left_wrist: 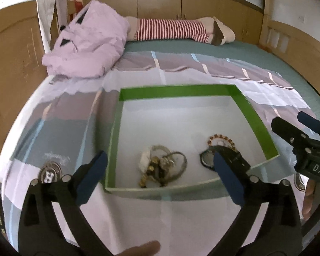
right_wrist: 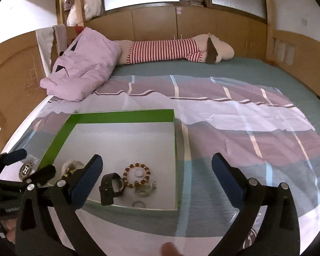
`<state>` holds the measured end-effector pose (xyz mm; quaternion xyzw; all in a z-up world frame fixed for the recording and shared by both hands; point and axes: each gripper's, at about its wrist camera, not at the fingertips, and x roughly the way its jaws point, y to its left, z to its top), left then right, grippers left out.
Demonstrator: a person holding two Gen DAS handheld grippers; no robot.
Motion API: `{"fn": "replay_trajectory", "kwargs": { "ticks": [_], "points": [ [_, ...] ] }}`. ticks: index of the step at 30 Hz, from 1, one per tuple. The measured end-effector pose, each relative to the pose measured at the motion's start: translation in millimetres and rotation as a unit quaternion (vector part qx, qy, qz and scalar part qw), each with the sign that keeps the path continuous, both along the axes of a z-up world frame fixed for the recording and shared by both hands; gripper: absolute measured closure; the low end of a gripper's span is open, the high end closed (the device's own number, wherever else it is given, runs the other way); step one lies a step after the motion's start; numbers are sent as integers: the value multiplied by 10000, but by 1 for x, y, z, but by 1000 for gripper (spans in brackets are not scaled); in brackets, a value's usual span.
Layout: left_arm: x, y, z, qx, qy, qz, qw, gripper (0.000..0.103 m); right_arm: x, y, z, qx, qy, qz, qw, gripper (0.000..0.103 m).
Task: Organize jewelry
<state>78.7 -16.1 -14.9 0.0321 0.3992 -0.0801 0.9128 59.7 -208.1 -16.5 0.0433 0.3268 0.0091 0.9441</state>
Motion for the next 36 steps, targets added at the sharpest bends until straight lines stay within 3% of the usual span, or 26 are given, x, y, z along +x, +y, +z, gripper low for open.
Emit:
{"fn": "replay_trajectory", "kwargs": {
  "ticks": [18, 36],
  "points": [
    [-8, -5, 1, 213, -138, 123, 9996, 3, -3, 11, -7, -157, 81, 160, 9997, 1],
    [-8, -4, 1, 173, -97, 118, 9997, 3, -3, 10, -9, -91, 115, 160, 9998, 1]
  ]
}}
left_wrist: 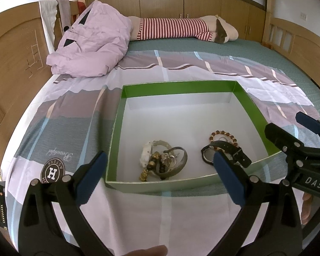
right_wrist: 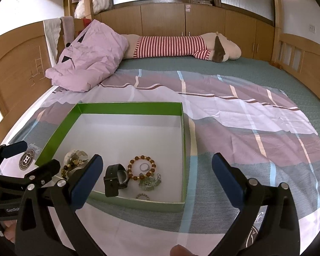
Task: Organize jewelry
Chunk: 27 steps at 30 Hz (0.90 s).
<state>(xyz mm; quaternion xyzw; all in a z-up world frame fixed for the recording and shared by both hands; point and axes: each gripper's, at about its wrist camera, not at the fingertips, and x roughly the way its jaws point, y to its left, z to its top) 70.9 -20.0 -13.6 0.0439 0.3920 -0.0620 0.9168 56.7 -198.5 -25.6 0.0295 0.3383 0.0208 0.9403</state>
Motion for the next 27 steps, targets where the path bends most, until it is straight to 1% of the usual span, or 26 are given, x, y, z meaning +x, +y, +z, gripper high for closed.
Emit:
{"fn": "replay_trajectory", "kwargs": {
  "ticks": [27],
  "points": [
    [0, 3, -2, -4, 27, -15, 10000, 3, 0, 0, 0, -12, 1, -2, 10000, 1]
  ]
}}
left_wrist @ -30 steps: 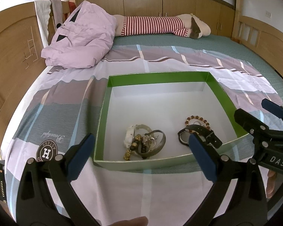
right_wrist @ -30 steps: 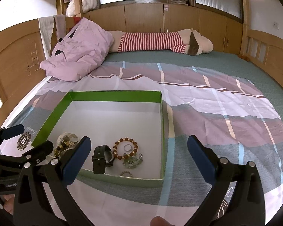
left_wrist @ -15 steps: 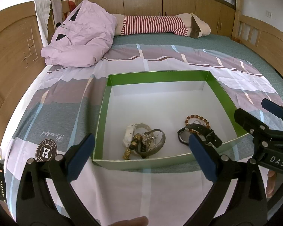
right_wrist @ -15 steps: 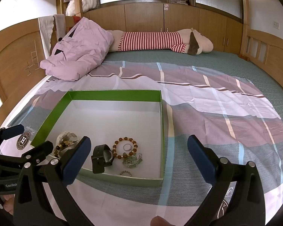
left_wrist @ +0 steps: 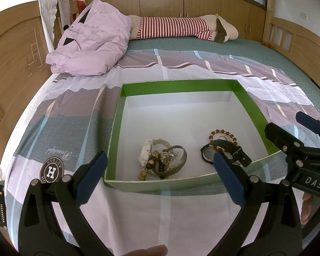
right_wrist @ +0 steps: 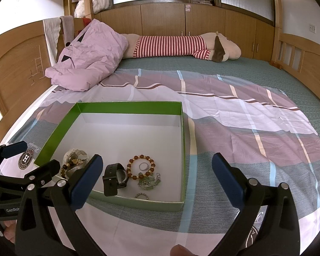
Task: Organize jewelry
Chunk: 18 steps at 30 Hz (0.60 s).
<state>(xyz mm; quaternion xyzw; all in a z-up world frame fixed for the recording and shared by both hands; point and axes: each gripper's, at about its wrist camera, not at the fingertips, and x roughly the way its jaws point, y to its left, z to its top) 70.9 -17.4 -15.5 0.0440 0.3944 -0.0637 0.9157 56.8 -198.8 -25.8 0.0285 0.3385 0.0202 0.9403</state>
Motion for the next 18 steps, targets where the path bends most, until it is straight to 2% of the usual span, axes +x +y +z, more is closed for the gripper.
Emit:
{"fn": "replay_trajectory", "kwargs": {
  "ticks": [15, 18],
  "points": [
    [-3, -3, -4, 46, -17, -22, 10000, 3, 1, -4, -3, -11, 23, 30, 10000, 1],
    [-2, -1, -2, 11, -1, -59, 10000, 3, 1, -16, -3, 225, 11, 114, 9997, 1]
  ]
}}
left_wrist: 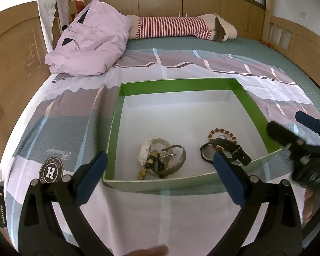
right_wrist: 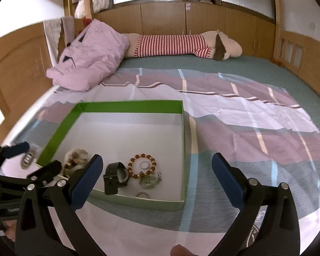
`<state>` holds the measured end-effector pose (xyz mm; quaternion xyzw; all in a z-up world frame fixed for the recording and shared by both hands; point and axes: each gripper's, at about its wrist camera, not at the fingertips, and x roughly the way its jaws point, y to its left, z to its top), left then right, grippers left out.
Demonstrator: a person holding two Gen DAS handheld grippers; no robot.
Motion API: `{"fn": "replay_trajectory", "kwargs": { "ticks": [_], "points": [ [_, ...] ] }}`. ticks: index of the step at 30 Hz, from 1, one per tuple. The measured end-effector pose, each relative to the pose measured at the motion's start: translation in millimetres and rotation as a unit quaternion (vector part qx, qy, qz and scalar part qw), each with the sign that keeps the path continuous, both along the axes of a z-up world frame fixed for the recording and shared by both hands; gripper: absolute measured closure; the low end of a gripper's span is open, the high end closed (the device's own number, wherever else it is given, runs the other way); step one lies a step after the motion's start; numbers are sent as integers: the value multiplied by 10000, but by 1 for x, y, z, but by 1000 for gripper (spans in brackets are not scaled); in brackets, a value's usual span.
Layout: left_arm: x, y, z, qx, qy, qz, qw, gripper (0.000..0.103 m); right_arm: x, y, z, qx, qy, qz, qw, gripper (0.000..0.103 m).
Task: Organize jewelry
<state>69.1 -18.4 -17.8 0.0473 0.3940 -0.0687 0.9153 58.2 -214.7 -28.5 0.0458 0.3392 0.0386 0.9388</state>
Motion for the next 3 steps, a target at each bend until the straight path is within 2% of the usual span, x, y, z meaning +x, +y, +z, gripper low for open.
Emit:
{"fn": "replay_trajectory", "kwargs": {
  "ticks": [3],
  "points": [
    [-1, 10, 5, -22, -87, 25, 10000, 3, 0, -40, 4, 212, -62, -272, 9994, 1]
  ]
}}
